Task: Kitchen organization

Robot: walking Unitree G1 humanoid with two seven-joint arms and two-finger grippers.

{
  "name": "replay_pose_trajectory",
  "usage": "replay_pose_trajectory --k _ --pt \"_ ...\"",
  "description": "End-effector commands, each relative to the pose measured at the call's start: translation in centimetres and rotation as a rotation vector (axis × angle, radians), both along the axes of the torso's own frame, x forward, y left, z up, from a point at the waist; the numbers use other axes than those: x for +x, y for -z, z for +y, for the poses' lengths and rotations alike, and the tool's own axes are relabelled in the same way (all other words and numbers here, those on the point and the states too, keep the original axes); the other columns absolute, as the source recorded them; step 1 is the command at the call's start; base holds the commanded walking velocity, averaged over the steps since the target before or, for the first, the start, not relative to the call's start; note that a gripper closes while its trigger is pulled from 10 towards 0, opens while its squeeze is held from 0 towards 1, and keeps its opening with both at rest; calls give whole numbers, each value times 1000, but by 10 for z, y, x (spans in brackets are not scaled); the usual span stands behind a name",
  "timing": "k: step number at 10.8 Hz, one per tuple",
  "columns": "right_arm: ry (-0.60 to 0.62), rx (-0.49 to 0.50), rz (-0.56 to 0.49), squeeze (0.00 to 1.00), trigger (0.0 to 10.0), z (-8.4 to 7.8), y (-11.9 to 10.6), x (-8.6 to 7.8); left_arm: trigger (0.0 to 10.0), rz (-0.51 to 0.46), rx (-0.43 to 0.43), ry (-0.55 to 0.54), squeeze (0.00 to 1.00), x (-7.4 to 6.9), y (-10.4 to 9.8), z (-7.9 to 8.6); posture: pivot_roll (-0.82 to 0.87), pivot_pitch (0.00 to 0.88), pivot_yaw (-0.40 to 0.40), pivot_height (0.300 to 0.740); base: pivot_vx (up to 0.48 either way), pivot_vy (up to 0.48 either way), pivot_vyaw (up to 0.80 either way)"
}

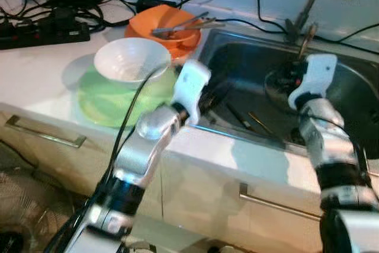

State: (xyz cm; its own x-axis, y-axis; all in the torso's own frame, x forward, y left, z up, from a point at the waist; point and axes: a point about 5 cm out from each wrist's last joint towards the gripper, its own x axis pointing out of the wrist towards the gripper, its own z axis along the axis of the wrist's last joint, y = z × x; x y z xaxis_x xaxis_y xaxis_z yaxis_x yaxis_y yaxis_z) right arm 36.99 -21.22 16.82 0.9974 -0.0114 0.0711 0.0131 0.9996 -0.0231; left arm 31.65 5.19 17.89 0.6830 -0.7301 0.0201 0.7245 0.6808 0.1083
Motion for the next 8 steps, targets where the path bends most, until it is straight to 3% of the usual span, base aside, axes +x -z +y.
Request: replay_pose_trajectory --k 1,4,8 --pt "39 6 22 0 10000 -7 3 3 10000 15 32 28 0 -4 6 -3 48 51 -64 740 0 0 0" --pt "61 11 143 0 10000 -5 23 11 10000 74 105 64 0 -14 23 1 63 51 -72 740 0 0 0" --pt "63 25 319 0 10000 3 52 9 10000 100 132 114 0 -24 26 0 87 43 -92 740 0 0 0"
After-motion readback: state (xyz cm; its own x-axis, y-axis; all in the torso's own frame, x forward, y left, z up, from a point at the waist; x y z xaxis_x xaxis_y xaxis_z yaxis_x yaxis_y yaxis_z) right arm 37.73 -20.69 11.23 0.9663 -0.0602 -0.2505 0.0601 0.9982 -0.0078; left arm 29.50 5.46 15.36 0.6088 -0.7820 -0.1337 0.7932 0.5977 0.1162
